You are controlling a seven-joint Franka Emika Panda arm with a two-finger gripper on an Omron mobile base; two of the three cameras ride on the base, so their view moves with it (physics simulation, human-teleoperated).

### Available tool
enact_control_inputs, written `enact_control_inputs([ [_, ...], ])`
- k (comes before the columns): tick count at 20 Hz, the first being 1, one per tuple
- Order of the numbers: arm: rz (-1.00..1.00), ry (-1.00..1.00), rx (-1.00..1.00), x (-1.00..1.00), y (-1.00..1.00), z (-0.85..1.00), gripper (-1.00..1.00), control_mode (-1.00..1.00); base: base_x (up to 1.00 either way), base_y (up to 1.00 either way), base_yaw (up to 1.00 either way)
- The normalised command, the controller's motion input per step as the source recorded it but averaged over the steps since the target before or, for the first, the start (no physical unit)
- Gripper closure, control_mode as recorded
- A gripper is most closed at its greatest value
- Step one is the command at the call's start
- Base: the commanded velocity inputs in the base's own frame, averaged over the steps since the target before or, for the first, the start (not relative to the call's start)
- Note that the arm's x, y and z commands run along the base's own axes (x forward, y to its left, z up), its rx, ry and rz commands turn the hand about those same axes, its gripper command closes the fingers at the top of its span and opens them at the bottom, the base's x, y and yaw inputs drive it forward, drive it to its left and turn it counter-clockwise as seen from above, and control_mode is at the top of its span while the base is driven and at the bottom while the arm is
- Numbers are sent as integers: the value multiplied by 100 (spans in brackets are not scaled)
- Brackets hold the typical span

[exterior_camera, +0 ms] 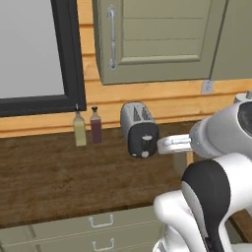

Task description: Start the toaster. Once the lever pops up, take the bread to the plate on the dining counter.

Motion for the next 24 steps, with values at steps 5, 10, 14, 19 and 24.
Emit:
enact_control_inputs([
  [5,0,0,0,0,0,0,100,100,-20,63,77],
  [10,0,0,0,0,0,0,100,100,-2,59,92],
  [14,0,0,0,0,0,0,100,100,2,68,84],
  [19,0,0,0,0,0,0,100,100,43,73,71],
  [24,0,0,0,0,0,0,100,100,94,58,56],
])
